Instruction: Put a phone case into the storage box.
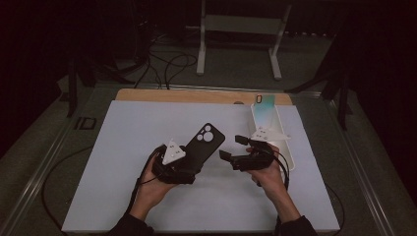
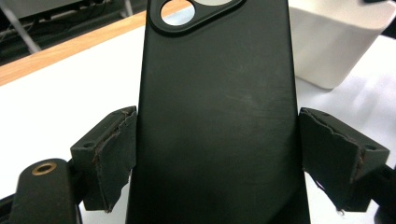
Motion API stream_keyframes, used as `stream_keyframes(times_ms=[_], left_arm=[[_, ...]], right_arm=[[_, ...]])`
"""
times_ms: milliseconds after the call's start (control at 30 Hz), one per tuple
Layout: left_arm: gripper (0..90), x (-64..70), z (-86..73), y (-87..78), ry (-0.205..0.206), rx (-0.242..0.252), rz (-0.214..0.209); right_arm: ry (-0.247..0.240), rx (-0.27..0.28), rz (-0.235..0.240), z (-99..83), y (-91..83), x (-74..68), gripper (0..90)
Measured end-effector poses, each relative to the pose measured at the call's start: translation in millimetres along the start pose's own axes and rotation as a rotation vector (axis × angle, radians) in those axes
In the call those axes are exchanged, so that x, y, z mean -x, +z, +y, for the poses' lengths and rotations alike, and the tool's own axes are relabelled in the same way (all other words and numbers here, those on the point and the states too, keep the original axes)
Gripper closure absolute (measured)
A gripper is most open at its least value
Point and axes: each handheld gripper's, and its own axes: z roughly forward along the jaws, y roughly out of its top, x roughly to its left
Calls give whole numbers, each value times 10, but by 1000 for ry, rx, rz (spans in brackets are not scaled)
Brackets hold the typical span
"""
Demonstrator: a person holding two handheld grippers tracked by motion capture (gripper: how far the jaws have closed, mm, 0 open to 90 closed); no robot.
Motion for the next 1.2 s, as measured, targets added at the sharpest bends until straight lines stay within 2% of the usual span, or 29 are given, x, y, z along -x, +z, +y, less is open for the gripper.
stream_keyframes(times_ms=[200, 233, 267, 300, 400, 433, 467, 500, 533, 633, 767, 1200], left_arm=[[159, 52, 35, -2, 9, 19, -13], [159, 68, 39, 1, 13, 26, -15], [159, 74, 39, 3, 12, 28, -17], [159, 77, 39, 4, 12, 30, -18], [159, 97, 41, 11, 10, 35, -24], [158, 97, 41, 11, 10, 35, -24], [159, 110, 46, 14, 13, 37, -27], [158, 110, 46, 14, 13, 37, -27], [158, 123, 47, 23, 17, 35, -28], [158, 139, 43, 38, 19, 35, -31], [158, 150, 38, 49, 15, 38, -29], [157, 185, 21, 95, 21, 25, -31]], right_arm=[[30, -8, 35, 35, 96, -34, 172], [46, -8, 50, 39, 111, -31, 191], [87, -4, 82, 43, 133, -21, 243], [107, -4, 92, 44, 146, -15, 268], [140, -11, 108, 41, 177, -13, 356], [140, -11, 108, 41, 177, -13, 356], [164, -25, 116, 36, 210, -20, 437], [164, -25, 116, 36, 210, -20, 437], [172, -33, 126, 34, 232, -29, 483], [182, -40, 144, 33, 257, -47, 547], [189, -52, 169, 27, 282, -77, 594], [193, -53, 208, 24, 333, -154, 766]])
